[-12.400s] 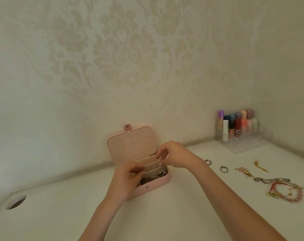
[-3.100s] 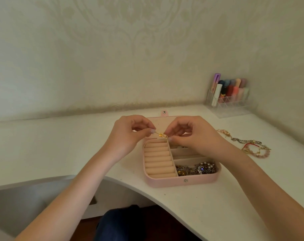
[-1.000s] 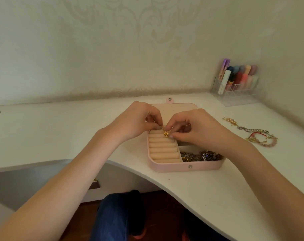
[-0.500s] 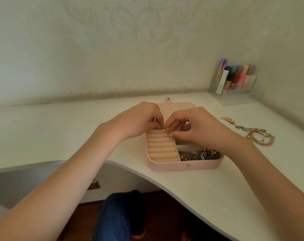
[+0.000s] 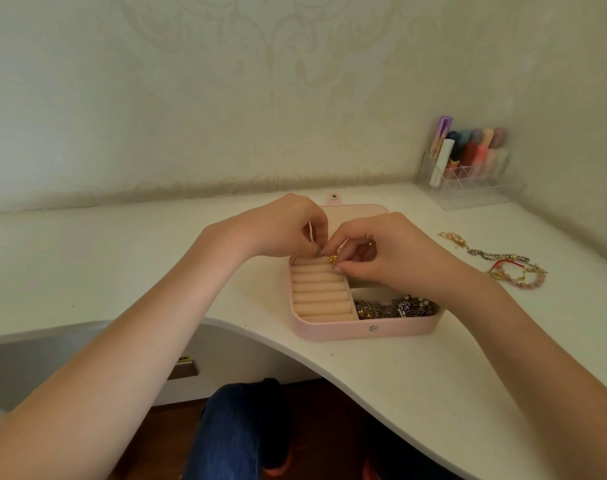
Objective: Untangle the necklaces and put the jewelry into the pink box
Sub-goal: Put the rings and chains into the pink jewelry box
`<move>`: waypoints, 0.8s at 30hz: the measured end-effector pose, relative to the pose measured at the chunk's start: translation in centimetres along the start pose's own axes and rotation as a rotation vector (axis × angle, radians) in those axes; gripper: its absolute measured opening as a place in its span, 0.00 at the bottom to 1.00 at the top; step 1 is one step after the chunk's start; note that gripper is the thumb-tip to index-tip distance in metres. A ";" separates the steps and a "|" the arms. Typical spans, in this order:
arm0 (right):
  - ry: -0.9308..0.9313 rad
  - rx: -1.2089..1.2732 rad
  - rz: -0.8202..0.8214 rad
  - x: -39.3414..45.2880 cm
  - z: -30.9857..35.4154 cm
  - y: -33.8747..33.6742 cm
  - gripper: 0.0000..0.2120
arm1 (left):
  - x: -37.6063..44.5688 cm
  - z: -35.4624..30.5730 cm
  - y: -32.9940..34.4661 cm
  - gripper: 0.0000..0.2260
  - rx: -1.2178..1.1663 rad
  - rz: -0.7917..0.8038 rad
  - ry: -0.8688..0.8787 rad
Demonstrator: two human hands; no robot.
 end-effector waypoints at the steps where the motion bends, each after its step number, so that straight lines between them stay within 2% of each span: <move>1: -0.007 -0.003 -0.002 0.0 0.1 0.0 0.09 | 0.1 0.0 0.0 0.08 0.015 0.016 0.017; 4: -0.018 0.010 -0.006 -0.1 0.1 -0.1 0.09 | 0.4 -0.1 0.1 0.03 0.063 0.051 0.054; 8: -0.010 0.031 0.024 0.0 -0.1 0.4 0.09 | 0.7 -0.7 0.2 0.06 0.086 0.046 0.076; 14: -0.025 0.028 0.023 -0.1 0.2 0.1 0.06 | 0.8 -0.6 0.2 0.05 0.055 0.025 0.071; 16: -0.041 0.019 -0.062 -0.1 0.3 -0.9 0.04 | 0.6 -0.3 0.0 0.02 0.013 0.016 0.062; 18: -0.043 0.048 -0.187 -0.1 0.0 -2.6 0.05 | 0.4 0.0 -0.1 0.06 -0.059 0.003 0.045; 21: -0.018 0.107 -0.396 -0.4 -1.5 -6.3 0.05 | 0.2 0.3 -0.3 0.07 -0.116 -0.041 0.025; 24: 0.093 -0.019 -0.567 -2.5 -3.9 -10.9 0.04 | 0.2 0.1 -0.5 0.08 -0.112 -0.114 0.029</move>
Point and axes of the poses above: each hand's wrist, its own x-axis towards the middle knuckle, its own y-axis out of the palm, z = x × y, the point moved 6 cm from there along x, towards the middle knuckle, and after that the axes turned 13 degrees about x, right-handed, at the moved point
